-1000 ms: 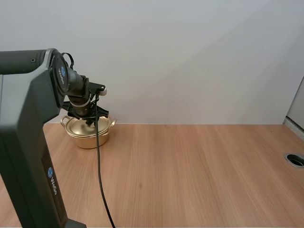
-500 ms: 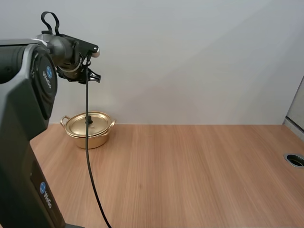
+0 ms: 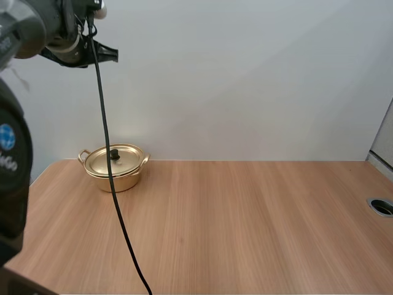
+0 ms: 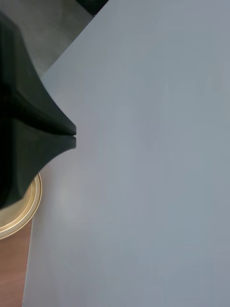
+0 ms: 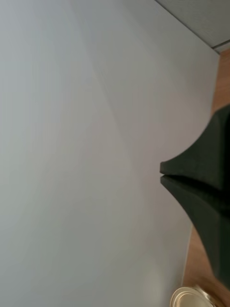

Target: Open the pot, put the car inside, and close it

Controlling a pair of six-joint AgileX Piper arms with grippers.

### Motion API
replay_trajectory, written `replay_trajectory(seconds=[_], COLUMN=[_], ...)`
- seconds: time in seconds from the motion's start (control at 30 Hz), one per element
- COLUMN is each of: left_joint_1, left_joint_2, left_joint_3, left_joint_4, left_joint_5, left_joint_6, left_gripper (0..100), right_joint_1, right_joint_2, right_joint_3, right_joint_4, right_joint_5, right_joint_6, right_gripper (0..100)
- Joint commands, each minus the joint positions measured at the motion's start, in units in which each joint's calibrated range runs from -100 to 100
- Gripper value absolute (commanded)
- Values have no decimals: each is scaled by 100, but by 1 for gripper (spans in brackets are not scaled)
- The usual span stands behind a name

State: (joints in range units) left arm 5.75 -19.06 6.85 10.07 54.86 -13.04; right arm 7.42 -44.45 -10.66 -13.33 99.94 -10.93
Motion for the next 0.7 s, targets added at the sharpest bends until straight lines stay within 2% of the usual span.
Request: replay_trajectory(seconds=[0.0, 0.13, 0.2, 0.37, 0.5, 0.67], left_joint_1=[1, -16, -99, -380, -509, -651], left_joint_2=[-823, -1836, -2344, -3737, -4979, -6670], left_joint_3=[141, 1140, 1932, 4827, 6947, 8519], left_joint_4=[-241, -604, -604, -285, -193, -193], left_joint_5=[471, -193, -961, -3532, -5004, -5266], left_joint_6=[0, 0, 0, 0, 0, 26], left_gripper=[0, 0, 0, 0, 0, 0], right_joint_1=[-2, -2, -2, -2, -2, -2], right_joint_2=[-11, -24, -24, -24, -24, -200], right_joint_3=[1199, 2540, 3285, 4833, 5878, 6516], right_joint_4=[-201, -341, -341, -308, -283, -282], right_joint_5=[-460, -1662, -2312, -3548, -4382, -4395], right_joint_6=[703, 995, 995, 995, 995, 1021], right_gripper=[0, 0, 0, 0, 0, 0])
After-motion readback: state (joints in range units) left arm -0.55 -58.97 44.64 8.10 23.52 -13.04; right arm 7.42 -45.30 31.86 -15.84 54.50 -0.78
